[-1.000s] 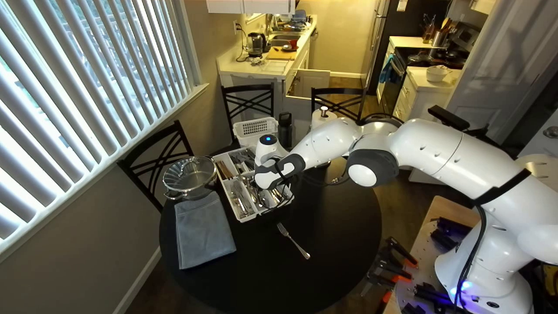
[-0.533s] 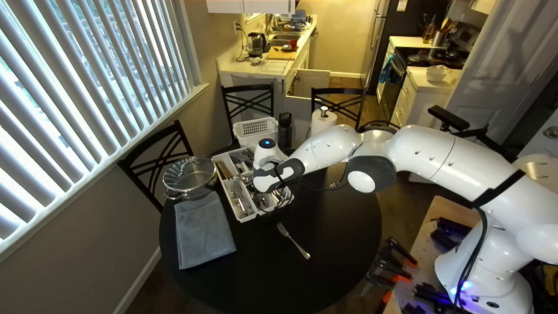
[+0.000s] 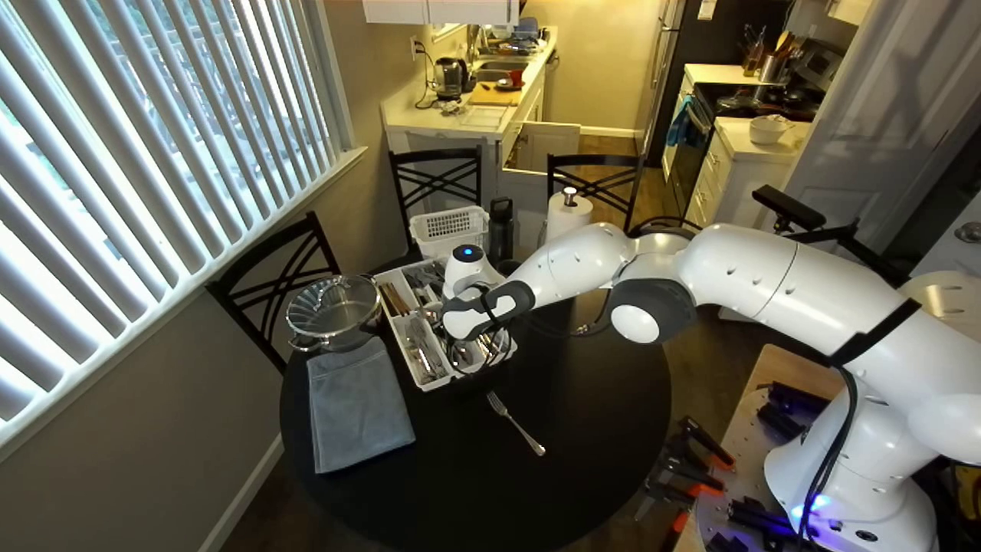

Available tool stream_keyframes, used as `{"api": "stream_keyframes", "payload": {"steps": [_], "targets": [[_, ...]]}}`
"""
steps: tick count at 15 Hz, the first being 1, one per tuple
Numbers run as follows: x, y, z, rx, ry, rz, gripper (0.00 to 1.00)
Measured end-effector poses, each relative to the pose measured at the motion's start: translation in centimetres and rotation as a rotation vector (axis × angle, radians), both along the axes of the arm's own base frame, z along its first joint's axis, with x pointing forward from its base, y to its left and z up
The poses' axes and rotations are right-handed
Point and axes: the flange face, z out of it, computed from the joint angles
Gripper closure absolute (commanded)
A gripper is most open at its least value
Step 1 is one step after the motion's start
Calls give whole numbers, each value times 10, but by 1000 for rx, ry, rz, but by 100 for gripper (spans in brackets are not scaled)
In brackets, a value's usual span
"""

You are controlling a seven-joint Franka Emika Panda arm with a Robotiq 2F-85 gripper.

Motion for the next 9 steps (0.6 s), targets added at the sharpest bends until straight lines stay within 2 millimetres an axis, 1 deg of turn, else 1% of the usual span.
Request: {"api": "stream_keyframes", "payload": {"steps": [5,9], "targets": [[1,1,2,-3,-5,3,100],[6,0,14,-20,-26,8,100]]}}
